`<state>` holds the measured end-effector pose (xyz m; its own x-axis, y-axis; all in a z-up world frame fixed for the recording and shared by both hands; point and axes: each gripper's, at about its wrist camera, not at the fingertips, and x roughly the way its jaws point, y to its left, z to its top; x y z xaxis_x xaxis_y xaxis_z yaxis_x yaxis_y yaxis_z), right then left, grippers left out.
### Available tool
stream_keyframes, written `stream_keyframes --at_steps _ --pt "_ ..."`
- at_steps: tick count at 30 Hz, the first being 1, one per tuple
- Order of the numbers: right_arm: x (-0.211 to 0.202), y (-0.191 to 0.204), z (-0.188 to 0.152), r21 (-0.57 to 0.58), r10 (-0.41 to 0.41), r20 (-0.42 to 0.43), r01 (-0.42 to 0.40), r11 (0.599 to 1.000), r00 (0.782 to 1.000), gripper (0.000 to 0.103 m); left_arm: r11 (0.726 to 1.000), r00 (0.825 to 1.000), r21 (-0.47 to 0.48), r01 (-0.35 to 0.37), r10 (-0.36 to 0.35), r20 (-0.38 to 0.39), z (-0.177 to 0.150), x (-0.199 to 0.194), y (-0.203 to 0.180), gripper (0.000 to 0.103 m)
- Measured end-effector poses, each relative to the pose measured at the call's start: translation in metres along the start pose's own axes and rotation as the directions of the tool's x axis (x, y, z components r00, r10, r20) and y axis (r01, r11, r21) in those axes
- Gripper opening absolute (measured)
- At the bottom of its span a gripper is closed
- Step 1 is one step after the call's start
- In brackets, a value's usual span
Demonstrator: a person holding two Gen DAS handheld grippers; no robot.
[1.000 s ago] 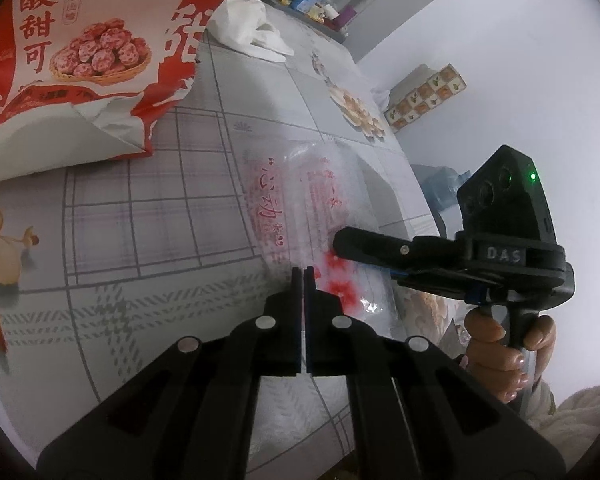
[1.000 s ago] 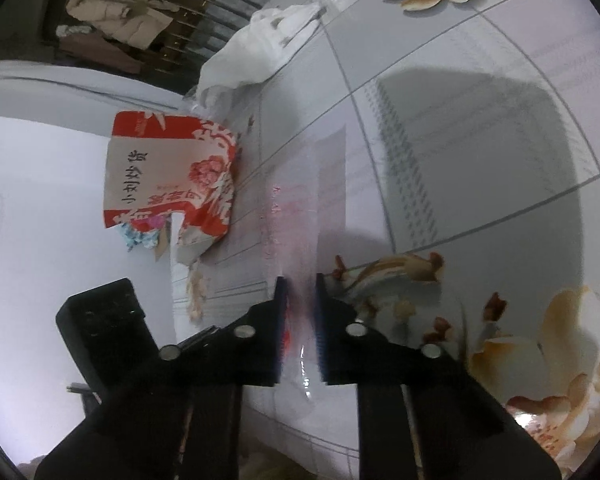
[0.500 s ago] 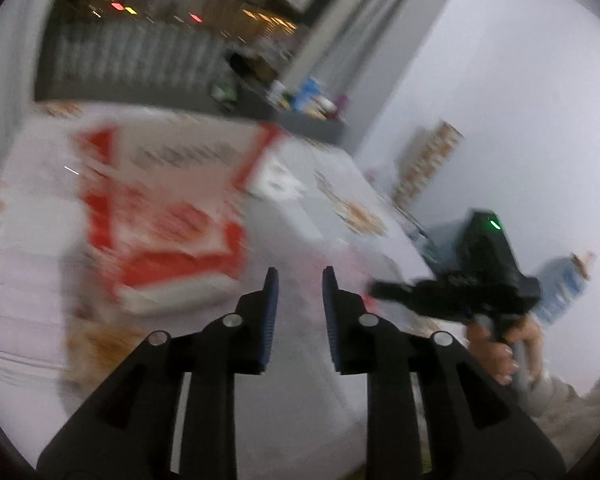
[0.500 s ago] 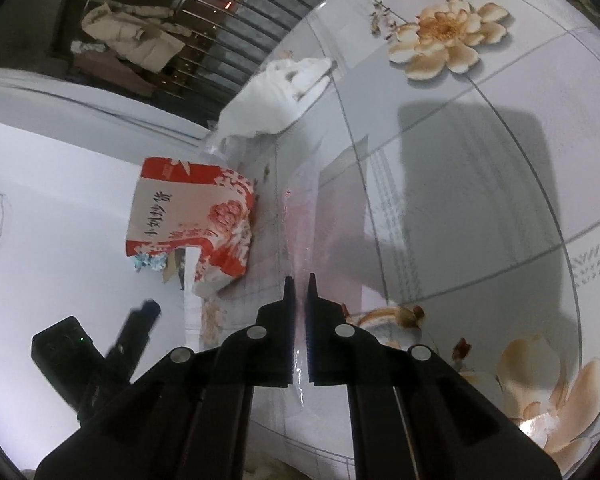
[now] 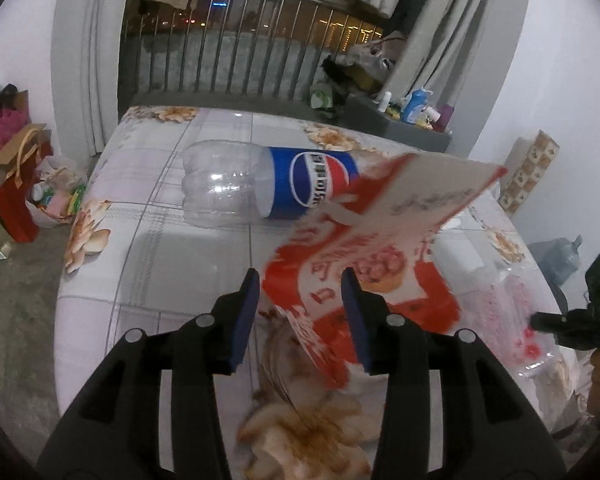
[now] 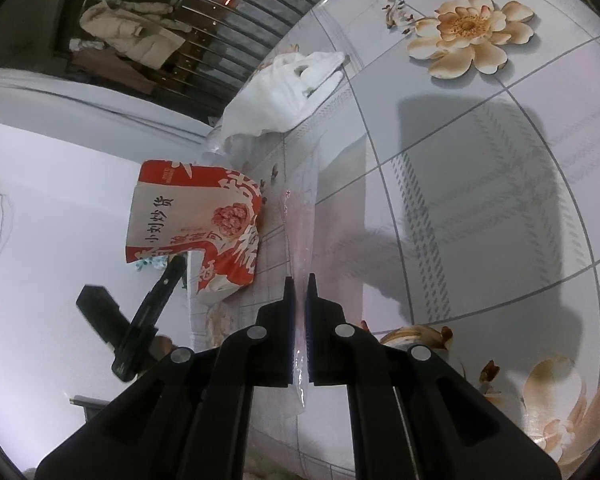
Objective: Collect trash
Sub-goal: 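Close the left tool on the red-and-white snack bag and lift it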
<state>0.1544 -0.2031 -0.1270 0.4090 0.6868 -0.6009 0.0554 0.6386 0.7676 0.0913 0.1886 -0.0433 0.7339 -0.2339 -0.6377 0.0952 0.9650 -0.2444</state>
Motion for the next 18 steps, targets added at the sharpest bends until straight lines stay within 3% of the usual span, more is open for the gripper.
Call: stream_keyframes --at_steps 7,10,14,18 --pt "0.005 -0.006 0.002 0.018 -0.018 -0.006 0.018 1.000 1.000 0.005 0.994 0.994 0.041 0.104 -0.103 -0.028 0.005 0.017 0.001 0.039" --pt "0.006 -0.008 0.002 0.024 -0.017 -0.007 0.018 1.000 1.000 0.005 0.993 0.993 0.034 0.115 -0.113 -0.044 0.006 0.027 -0.002 0.038" --pt "0.005 -0.011 0.001 0.029 -0.014 -0.006 0.014 0.999 1.000 0.005 0.989 0.989 0.034 0.141 -0.138 -0.060 0.004 0.031 -0.008 0.024" --pt "0.002 -0.013 0.001 0.032 -0.009 0.000 0.009 0.999 1.000 0.005 0.990 0.992 0.081 0.115 -0.109 -0.068 0.001 0.029 -0.019 0.023"
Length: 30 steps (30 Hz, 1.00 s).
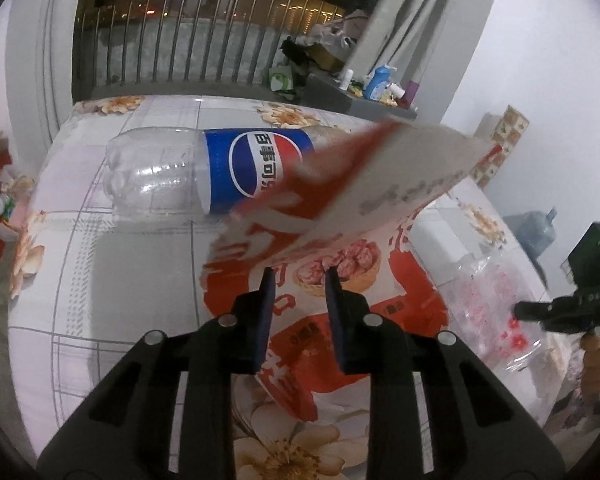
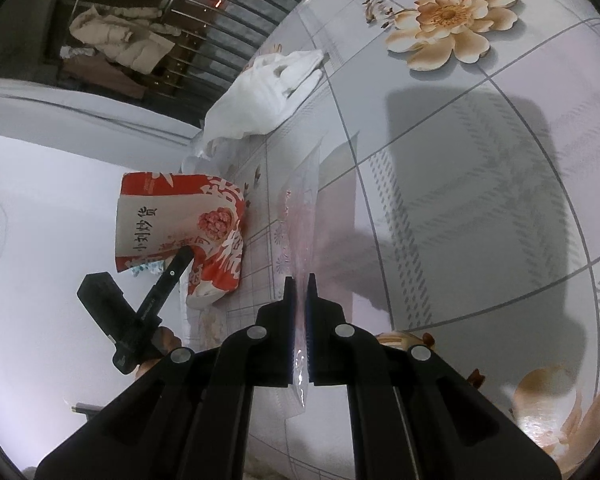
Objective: Collect trash
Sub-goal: 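Close the left tool on the red-and-white snack bag and lift it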
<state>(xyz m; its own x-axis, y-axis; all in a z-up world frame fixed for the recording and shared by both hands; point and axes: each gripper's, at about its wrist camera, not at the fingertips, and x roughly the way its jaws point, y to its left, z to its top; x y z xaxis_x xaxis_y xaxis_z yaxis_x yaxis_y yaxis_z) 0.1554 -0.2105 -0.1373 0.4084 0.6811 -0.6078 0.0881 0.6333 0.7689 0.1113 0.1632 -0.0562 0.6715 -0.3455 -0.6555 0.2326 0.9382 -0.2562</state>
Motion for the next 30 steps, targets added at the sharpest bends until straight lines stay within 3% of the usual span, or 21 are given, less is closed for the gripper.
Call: stream_keyframes --at_steps 4,10,14,18,23,27,30 --pt "-0.002 -0.002 0.000 0.006 0.003 0.007 -0.003 1.000 1.000 0.005 0.999 0.999 0.020 -0.033 0.033 0.008 -0.004 -0.008 -0.007 0.024" --pt "-0.004 -0.006 0.000 0.015 0.010 0.007 -0.010 1.000 1.000 0.005 0.991 0.991 0.028 -0.131 0.131 0.007 -0.004 -0.014 0.006 0.043" --pt "-0.002 -0.005 0.000 0.013 0.009 0.003 -0.009 1.000 1.000 0.005 0.991 0.991 -0.005 -0.130 0.130 -0.012 0.005 -0.004 0.022 0.053" --pt "-0.002 -0.004 -0.001 0.013 0.001 0.003 -0.001 1.000 1.000 0.005 0.998 0.999 -0.033 -0.045 0.045 -0.014 0.016 0.004 0.033 0.053" --pt "-0.001 -0.003 0.000 0.016 -0.006 0.004 0.005 1.000 1.000 0.005 0.999 0.999 0.002 0.052 -0.052 -0.004 0.017 0.003 0.022 0.052" --pt "-0.001 -0.004 -0.001 0.018 -0.003 0.004 0.003 1.000 1.000 0.005 0.983 0.982 -0.012 0.184 -0.184 -0.029 0.008 -0.003 0.006 0.050" --pt "-0.003 -0.004 -0.001 0.017 0.000 0.009 0.000 1.000 1.000 0.005 0.965 0.964 -0.006 0.262 -0.262 -0.056 -0.002 -0.007 -0.012 0.042"
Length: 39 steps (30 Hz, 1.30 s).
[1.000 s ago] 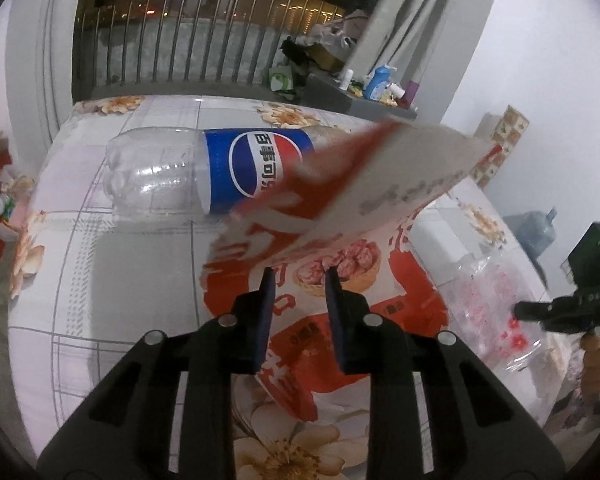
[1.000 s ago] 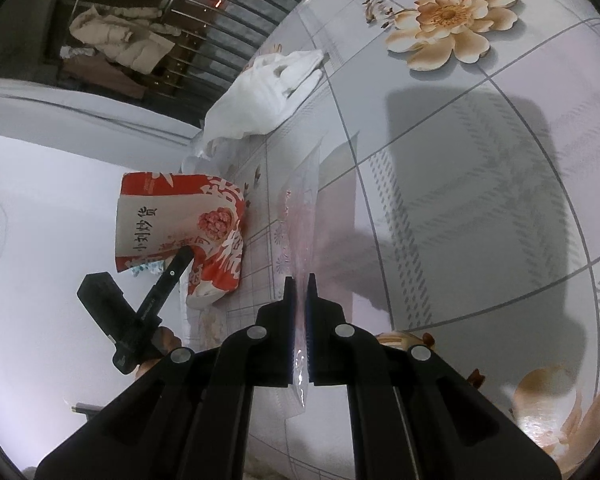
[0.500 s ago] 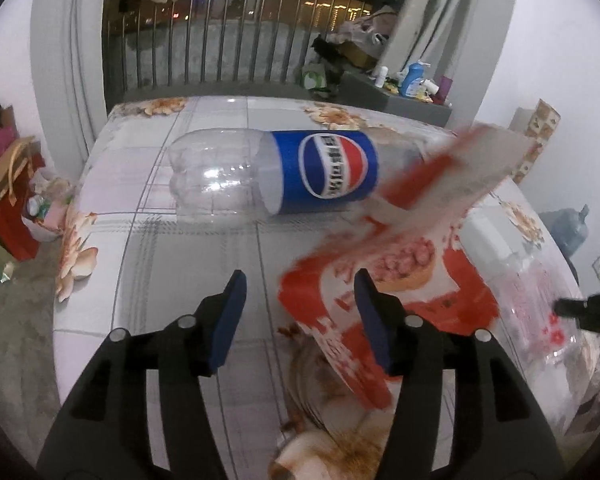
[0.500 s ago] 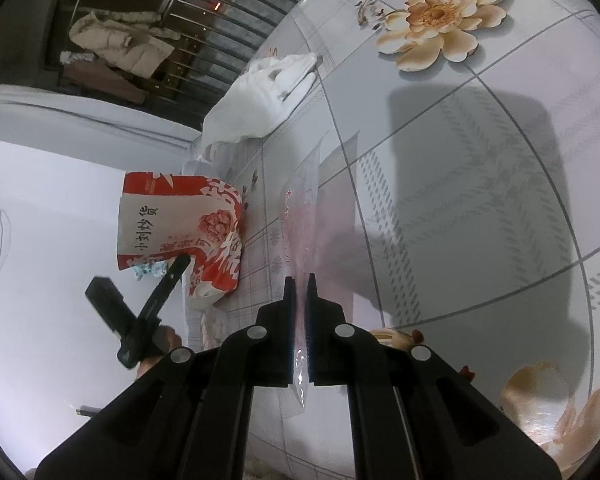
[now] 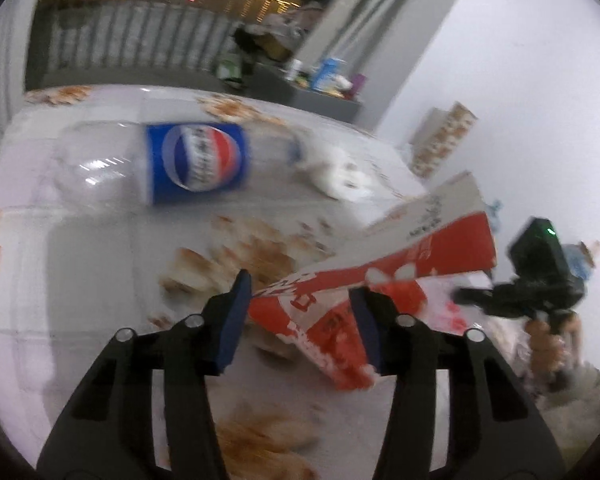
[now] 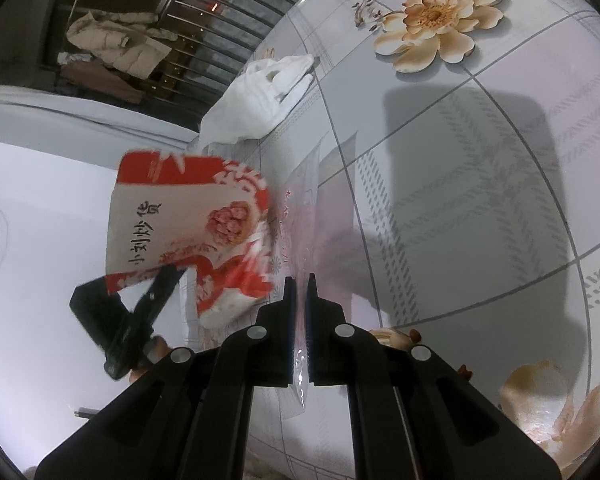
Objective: Collect trash
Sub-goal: 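Close the left tool on the red-and-white snack bag and lift it, then carry the red bag and clear bag over the blue wastebasket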
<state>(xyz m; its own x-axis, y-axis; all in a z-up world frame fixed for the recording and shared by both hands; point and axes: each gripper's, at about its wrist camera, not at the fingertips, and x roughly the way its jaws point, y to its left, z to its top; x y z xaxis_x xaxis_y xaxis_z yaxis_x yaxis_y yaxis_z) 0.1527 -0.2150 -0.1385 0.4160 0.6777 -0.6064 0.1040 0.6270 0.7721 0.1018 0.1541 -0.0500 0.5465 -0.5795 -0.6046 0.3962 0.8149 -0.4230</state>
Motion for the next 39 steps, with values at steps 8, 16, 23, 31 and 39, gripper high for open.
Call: stream_keyframes --at_steps 8,16,23,31,39 --pt "-0.024 -0.009 -0.003 0.006 0.015 0.050 -0.016 1.000 0.999 0.005 0.998 0.996 0.013 -0.069 0.070 -0.056 -0.014 0.020 -0.041 0.014" --pt "-0.063 -0.020 -0.007 -0.003 0.046 0.139 -0.046 0.999 0.989 0.004 0.999 1.000 -0.028 0.015 -0.015 -0.016 -0.004 0.017 -0.070 0.000" --pt "-0.109 -0.043 -0.009 0.020 0.075 0.249 -0.082 0.996 0.966 0.004 0.996 0.996 0.018 0.083 -0.083 0.043 0.016 0.014 -0.121 0.000" --pt "-0.201 -0.090 -0.022 0.103 0.018 0.469 -0.075 0.992 0.883 0.004 0.957 0.970 0.172 0.232 -0.242 0.039 0.049 0.048 -0.215 0.000" --pt "-0.320 -0.156 -0.064 0.294 -0.213 0.695 -0.001 0.956 0.687 0.004 0.860 0.940 0.381 0.340 -0.309 -0.143 0.050 0.139 -0.340 0.000"
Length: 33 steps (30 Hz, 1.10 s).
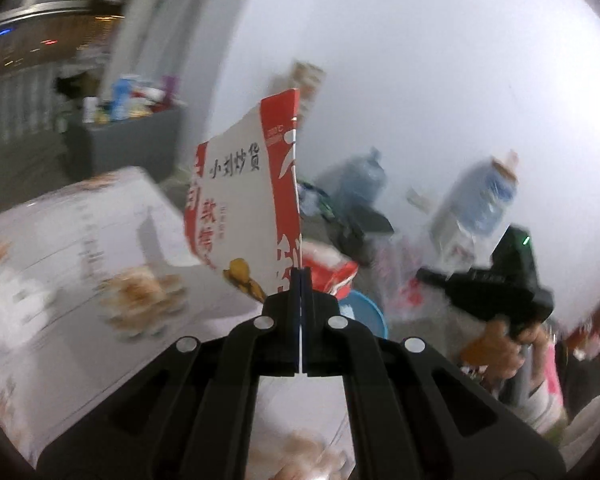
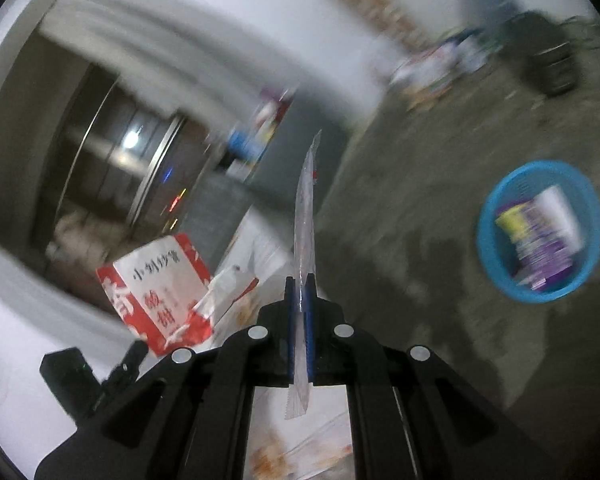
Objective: Collect trash
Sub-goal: 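Carry the red bag and clear bag over the blue wastebasket, then open both tools to drop the red bag and clear bag into the basket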
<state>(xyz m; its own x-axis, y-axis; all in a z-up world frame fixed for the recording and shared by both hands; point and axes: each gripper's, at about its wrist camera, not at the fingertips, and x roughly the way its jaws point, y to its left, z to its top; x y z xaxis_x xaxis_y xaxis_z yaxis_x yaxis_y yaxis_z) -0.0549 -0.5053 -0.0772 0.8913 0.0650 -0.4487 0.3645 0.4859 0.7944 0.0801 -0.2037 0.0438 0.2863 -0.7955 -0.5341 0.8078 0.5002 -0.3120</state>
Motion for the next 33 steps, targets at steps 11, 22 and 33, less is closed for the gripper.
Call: stream_keyframes --at_steps 11,22,33 --pt "-0.047 -0.081 0.026 0.162 -0.144 0.148 0.120 0.980 0.978 0.004 0.985 0.936 0.127 0.113 -0.063 -0.346 0.004 0.226 -0.095 0.000" --pt "-0.031 -0.136 0.030 0.240 -0.244 0.104 0.214 0.947 0.964 0.004 0.988 0.858 0.147 0.039 0.042 -0.512 -0.043 0.376 -0.115 0.040" --pt "0.023 -0.168 0.030 0.299 -0.327 -0.020 0.317 0.900 0.945 0.004 0.999 0.907 -0.030 0.021 -0.032 -0.419 -0.002 0.293 -0.056 0.040"
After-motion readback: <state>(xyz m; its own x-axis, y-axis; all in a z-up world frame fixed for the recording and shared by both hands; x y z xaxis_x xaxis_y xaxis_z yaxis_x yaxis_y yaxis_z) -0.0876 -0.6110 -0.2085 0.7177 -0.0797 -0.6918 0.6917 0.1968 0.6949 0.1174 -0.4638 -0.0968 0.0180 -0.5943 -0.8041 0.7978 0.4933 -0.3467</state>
